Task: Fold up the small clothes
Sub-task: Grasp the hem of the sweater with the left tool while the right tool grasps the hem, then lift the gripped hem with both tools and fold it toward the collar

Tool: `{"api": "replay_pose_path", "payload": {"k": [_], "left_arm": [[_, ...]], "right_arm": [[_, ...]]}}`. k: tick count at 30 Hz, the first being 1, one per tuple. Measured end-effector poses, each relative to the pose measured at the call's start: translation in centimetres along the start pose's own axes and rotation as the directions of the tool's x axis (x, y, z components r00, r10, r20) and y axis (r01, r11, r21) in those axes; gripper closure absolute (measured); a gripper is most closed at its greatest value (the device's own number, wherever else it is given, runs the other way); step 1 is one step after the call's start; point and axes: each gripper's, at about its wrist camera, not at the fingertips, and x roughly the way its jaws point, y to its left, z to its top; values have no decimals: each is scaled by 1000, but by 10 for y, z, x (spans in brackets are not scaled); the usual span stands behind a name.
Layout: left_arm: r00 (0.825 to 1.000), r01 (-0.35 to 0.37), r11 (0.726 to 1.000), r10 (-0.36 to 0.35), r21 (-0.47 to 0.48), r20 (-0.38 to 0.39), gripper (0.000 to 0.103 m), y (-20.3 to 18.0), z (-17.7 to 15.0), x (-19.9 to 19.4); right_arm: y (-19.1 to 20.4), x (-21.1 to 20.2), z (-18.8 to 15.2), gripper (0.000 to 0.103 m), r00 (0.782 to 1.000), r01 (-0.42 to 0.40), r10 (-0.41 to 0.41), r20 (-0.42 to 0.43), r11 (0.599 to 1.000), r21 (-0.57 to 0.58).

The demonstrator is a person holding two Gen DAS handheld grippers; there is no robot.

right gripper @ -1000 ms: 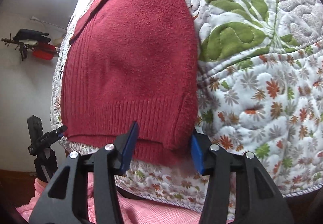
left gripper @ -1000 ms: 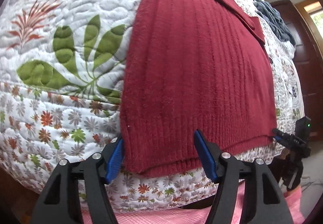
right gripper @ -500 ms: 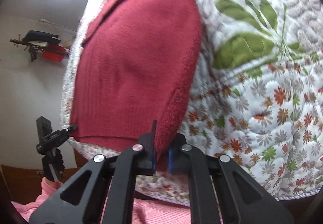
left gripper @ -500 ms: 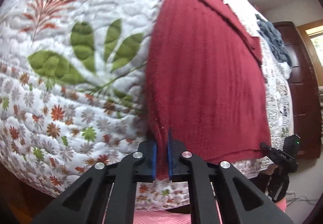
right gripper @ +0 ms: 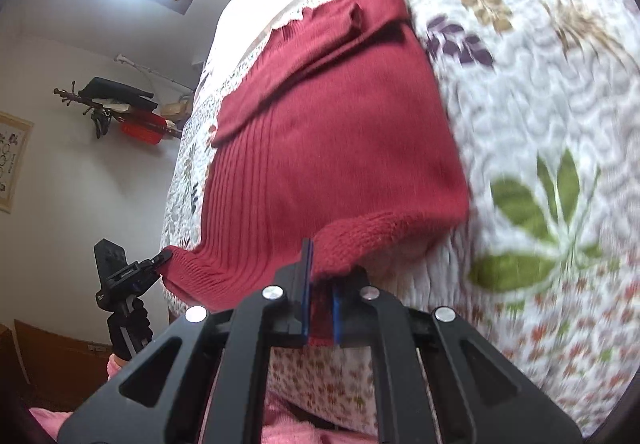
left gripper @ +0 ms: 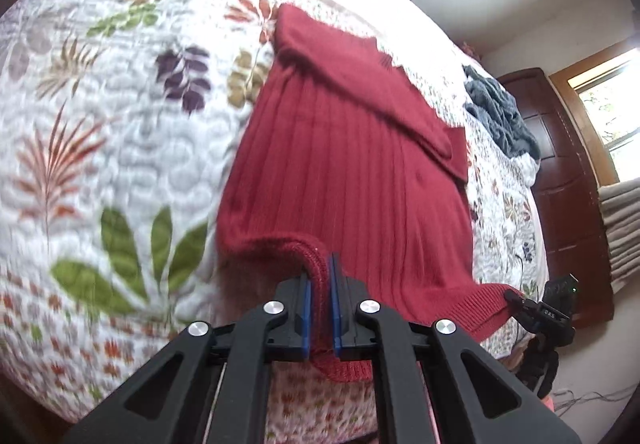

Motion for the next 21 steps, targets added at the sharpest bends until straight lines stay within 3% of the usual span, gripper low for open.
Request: {"api": "replay_pose_path", "payload": {"k": [9,21], "left_arm": [[999,-1,997,4,-79,35,96,15,60,36],[999,-18,987,11,-160,-42,95,43,107,96]], "right_arm": [[-12,35,69,97,1000,6,-5,-22,997,73],[-53,86,122,95,993,49,-26,-116,979,199]]}}
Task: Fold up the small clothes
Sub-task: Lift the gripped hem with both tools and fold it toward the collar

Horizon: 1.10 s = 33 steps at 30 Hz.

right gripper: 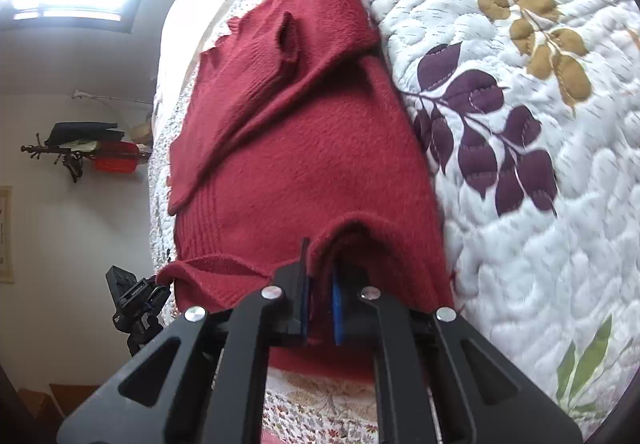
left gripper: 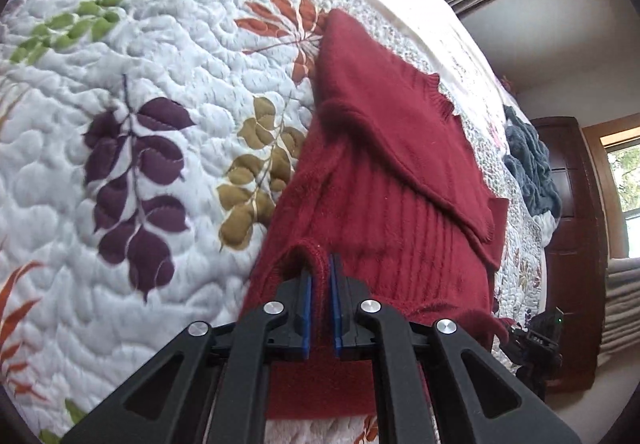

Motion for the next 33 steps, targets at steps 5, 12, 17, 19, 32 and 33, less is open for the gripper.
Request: {"api": "replay_pose_path", "payload": {"k": [5,12,17,19,32,33], "left_arm": [[997,61,997,-62,-37,-37,85,6,9,-3],[997,76,997,-76,-27,18,65,19,9,-47],[998,48,994,-52,95,40,58,-1,4,-63],[999,-12,981,5,192,35,54,-20,3,-55],[970,-217,847,242,485,10,65,-62,6,20],[968,-223,840,249,496,13,72,-63,5,21]], "right_arm": [[-4,-2,5,90,1000,0,1,-14,1000,23],[-8,-41,-1,64,995,69,-68,79,998,-6],[2,-64,-12,64,988,101,-91,126,992,-73],[10,-68,-16,62,985,115,-100,138,988,-104],[48,-40,-27,56,962,267,-237,134,918,-294],[48,-39,-26,56,962,268,-239,132,917,-295]]}}
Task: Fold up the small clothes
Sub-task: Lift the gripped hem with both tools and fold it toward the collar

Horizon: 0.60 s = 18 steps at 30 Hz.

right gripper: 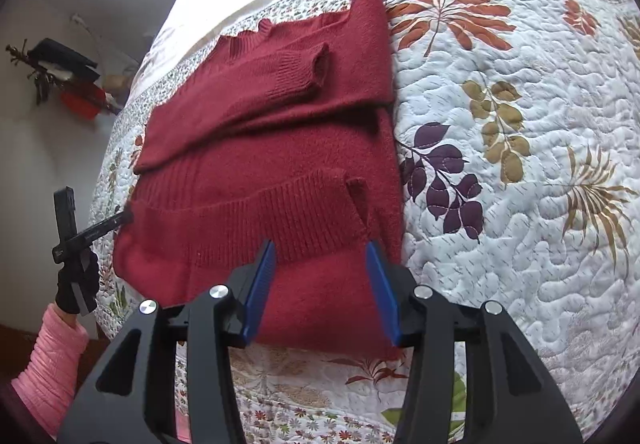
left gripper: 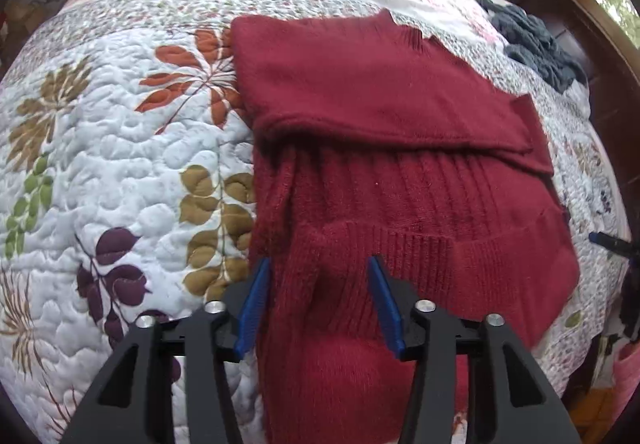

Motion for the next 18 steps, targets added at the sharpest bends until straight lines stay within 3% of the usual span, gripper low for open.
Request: {"api": "replay_pose_path", "payload": {"k": [2,3,9,11,18], "left_arm": [[1000,-12,1000,11,15,12,92,-1,-2,-1],[1000,2,1000,-3,10,22,94,0,-4,-5],[993,18,997,-27,74,115,94,-14,-17,-34],[993,41,995,-51,90,103,94,-16,-19,-32],[999,14,999,-16,39,35,93,-7,-8,3]], "right_arm": [[1,5,3,56,1000,4,-4,-5,1000,-6],[1,6,4,56,1000,6,-6,-7,1000,-9],[9,11,11,56,999,39,-39,-6,996,-86],[13,13,13,56,999,46,-47,-6,992,-121],[21,36,27,50,995,85,-96,-40,973,-215]]}}
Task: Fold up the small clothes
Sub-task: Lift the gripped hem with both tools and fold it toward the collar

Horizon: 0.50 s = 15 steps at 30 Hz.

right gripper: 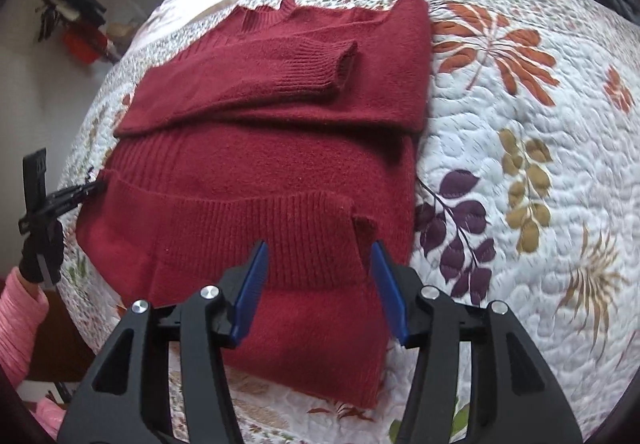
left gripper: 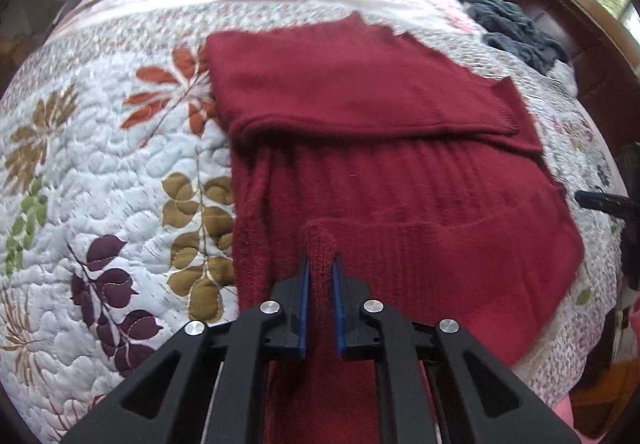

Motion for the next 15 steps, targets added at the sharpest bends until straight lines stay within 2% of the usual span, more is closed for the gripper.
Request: {"api": "replay_pose_path", "payload": {"k": [2,8,10,11,12,13,15], "left_arm": [[1000,7,1000,-7,-17,-7,84,4,2,5],[1000,7,1000,-7,-21,-10,83,3,5,11],[1000,6,1000,-6,-10,0,92,-2,5,10],[1000,-7,1000,7,1,12,95,-5,4,8],[1000,-9,1000,8,17,28,96,-9,2,3],[999,1,1000,-2,22,38,96,-11,1,-1],[998,32,999,-33,24,60,96,-16,-2,-9]], "right_arm": [[1,10,6,47,1000,14,-15,-23,1000,-20],[4,41,14,48,994,52,-58,-95,997,-64],[9,45,13,70,992,60,-69,-109,994,-87],[14,44,11,76,991,73,-84,-101,991,-109],[17,42,9,92,992,70,-82,-97,990,-123],[20,39,7,96,994,46,-58,-94,990,-131],[25,31,3,96,996,9,-21,-85,990,-140]]}}
